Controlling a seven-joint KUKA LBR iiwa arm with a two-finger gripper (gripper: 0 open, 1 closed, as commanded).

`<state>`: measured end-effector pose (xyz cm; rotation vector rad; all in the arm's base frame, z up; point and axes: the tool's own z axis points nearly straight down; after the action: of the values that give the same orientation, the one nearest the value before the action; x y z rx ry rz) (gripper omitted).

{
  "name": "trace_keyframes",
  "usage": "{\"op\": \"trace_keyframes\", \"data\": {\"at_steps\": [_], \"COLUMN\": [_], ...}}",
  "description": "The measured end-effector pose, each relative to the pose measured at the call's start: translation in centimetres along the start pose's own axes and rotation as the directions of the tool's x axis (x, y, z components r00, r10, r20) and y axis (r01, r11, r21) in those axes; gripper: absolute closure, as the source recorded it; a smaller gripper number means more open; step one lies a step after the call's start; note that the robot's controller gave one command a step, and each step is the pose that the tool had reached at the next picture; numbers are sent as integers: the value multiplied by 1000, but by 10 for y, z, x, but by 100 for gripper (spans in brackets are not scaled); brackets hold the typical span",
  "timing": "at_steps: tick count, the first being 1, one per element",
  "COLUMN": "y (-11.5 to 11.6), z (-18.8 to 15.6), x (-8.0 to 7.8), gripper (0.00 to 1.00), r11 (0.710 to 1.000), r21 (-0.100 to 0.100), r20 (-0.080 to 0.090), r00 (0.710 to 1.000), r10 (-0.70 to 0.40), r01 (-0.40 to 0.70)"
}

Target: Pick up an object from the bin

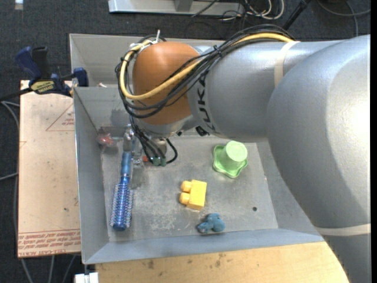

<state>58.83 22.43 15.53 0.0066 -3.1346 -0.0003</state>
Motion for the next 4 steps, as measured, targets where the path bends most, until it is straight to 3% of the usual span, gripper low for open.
{"op": "trace_keyframes", "data": {"at_steps": [1,2,3,4], "y": [8,30,26,27], "z": [87,55,53,87], "x": [-9,27,43,52], "gripper": [0,0,0,0], "r11": [834,533,185,-180], "r21": [2,6,6,4], "r20": [4,7,3,0], "r00": [834,533,185,-180], "r10": [-552,-846,-983,-984], "r01": [552,846,983,984]}}
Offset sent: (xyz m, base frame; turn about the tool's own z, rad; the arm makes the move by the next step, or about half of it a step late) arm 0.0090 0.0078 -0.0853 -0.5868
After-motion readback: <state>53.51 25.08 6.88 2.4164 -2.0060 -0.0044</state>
